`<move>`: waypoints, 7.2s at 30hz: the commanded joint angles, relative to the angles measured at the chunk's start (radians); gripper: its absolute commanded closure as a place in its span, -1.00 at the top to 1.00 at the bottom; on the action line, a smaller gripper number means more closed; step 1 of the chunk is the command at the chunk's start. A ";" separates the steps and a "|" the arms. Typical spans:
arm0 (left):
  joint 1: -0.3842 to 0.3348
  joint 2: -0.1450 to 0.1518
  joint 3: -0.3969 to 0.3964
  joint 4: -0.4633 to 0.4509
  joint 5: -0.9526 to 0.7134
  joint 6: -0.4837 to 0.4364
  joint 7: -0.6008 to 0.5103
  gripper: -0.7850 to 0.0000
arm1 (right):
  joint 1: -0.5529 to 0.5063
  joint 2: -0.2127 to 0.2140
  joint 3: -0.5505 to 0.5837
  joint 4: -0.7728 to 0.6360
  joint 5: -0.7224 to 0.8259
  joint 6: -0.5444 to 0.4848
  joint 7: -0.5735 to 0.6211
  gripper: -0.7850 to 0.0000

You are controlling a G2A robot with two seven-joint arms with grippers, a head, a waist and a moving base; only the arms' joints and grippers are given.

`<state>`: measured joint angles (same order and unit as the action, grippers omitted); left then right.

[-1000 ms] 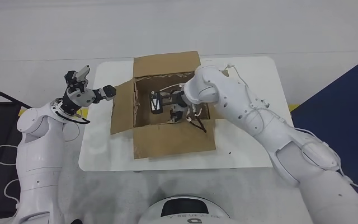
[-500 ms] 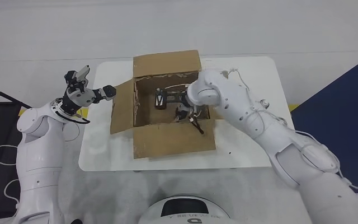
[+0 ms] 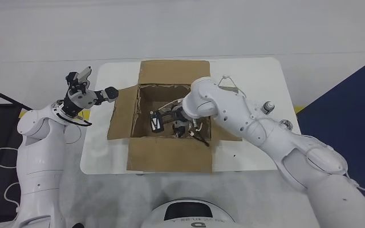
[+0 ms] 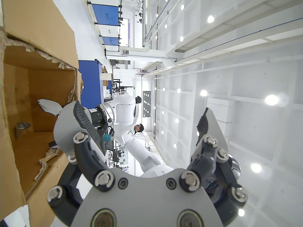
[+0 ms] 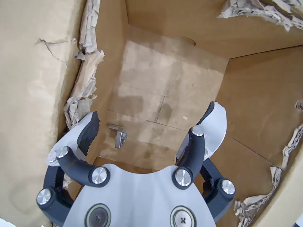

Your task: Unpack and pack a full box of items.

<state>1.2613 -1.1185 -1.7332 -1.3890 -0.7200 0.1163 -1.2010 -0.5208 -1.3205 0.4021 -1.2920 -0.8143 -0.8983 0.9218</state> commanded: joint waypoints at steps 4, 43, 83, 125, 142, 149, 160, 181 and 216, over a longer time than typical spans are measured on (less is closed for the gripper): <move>0.000 0.000 0.000 0.000 0.000 0.000 0.000 1.00 | -0.019 0.029 0.022 -0.018 -0.005 -0.017 -0.017 1.00; 0.000 0.000 0.000 0.000 0.000 0.000 0.000 1.00 | -0.057 0.109 0.177 -0.106 -0.122 -0.049 -0.114 1.00; 0.000 0.000 0.000 0.000 0.000 0.000 0.000 1.00 | 0.074 0.010 -0.232 0.162 0.194 0.211 0.211 0.32; 0.000 0.000 0.000 0.000 0.000 0.000 0.000 1.00 | 0.014 0.066 -0.169 0.096 0.062 0.121 0.121 -0.01; 0.000 0.000 0.000 0.000 0.000 0.000 0.000 1.00 | 0.049 0.001 -0.215 0.177 0.070 0.175 0.165 -1.00; 0.000 0.000 0.000 0.000 0.000 0.000 0.000 1.00 | 0.041 0.011 -0.192 0.131 -0.002 0.180 0.102 -1.00; 0.000 0.000 0.000 0.000 0.000 0.000 0.000 1.00 | -0.150 0.207 0.072 -0.237 -0.456 0.386 -0.450 -1.00; 0.000 0.000 0.000 0.000 0.000 0.000 0.000 1.00 | -1.069 0.487 0.865 -0.431 -0.655 0.641 -1.347 -1.00; 0.000 0.000 0.000 0.000 0.000 0.000 0.000 1.00 | -1.215 0.478 1.011 -0.129 -0.459 0.442 -1.283 -1.00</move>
<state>1.2613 -1.1185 -1.7332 -1.3890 -0.7200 0.1163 -1.2010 -1.7373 -0.8424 1.4089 -1.4208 -1.2794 -0.4472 -0.3781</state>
